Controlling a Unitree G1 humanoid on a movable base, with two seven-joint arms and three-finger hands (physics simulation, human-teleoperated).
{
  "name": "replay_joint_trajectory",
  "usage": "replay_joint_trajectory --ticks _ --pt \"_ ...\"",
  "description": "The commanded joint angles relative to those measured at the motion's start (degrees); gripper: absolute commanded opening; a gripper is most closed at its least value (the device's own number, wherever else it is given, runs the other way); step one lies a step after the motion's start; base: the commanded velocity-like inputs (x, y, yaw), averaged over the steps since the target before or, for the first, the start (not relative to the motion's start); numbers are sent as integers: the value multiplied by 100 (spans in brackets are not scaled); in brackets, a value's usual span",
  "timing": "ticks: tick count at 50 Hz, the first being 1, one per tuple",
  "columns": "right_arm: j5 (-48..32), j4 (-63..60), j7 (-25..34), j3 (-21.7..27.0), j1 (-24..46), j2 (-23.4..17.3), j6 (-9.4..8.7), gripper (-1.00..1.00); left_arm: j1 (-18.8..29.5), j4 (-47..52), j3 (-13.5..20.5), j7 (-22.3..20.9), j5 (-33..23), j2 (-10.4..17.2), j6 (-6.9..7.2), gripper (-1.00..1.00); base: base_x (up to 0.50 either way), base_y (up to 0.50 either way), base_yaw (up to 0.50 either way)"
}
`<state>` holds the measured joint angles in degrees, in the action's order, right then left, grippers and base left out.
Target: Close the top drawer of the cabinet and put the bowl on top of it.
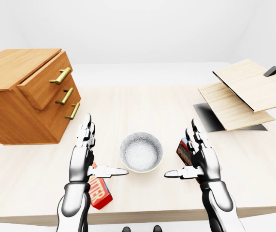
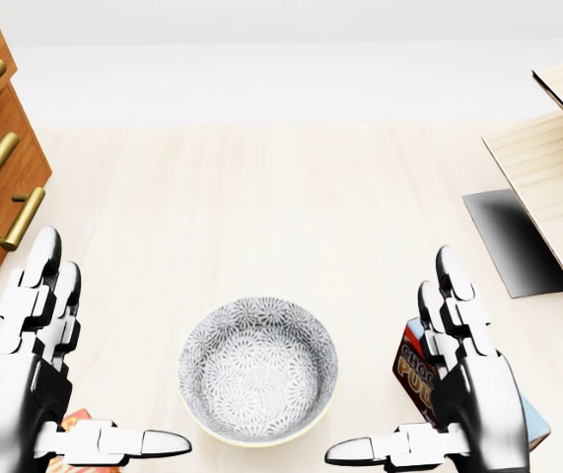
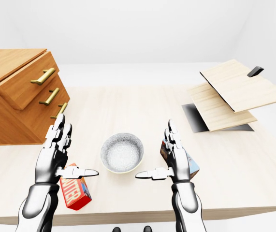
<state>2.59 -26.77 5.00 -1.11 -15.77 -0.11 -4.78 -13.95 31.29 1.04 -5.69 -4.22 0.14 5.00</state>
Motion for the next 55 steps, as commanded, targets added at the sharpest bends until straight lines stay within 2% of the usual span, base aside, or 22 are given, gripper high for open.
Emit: replay_joint_trajectory --ticks 1,9,20,23,48,50,55 --pt "-66 65 -83 -19 -4 5 -6 100 -20 -5 -3 -10 5 -1 0 100 0 0 0" --pt "-46 48 -96 21 -10 8 17 100 11 -50 6 -11 14 5 0 100 0 0 0" --pt "-283 114 -264 -48 -33 15 229 100 10 -79 -7 -11 -5 6 0 100 0 0 0" --pt "-254 129 -260 -43 -16 11 223 100 9 -63 4 -15 3 7 0 100 0 15 0" --pt "-227 148 -250 -50 15 1 141 100 79 -156 15 -15 -1 10 0 100 0 48 0" --pt "-94 97 -173 -6 19 -12 38 100 147 -282 -29 -20 -52 25 0 100 0 0 0" --pt "-70 -33 -110 3 -99 -3 130 100 704 -1037 -100 -31 -195 81 0 100 0 0 0"
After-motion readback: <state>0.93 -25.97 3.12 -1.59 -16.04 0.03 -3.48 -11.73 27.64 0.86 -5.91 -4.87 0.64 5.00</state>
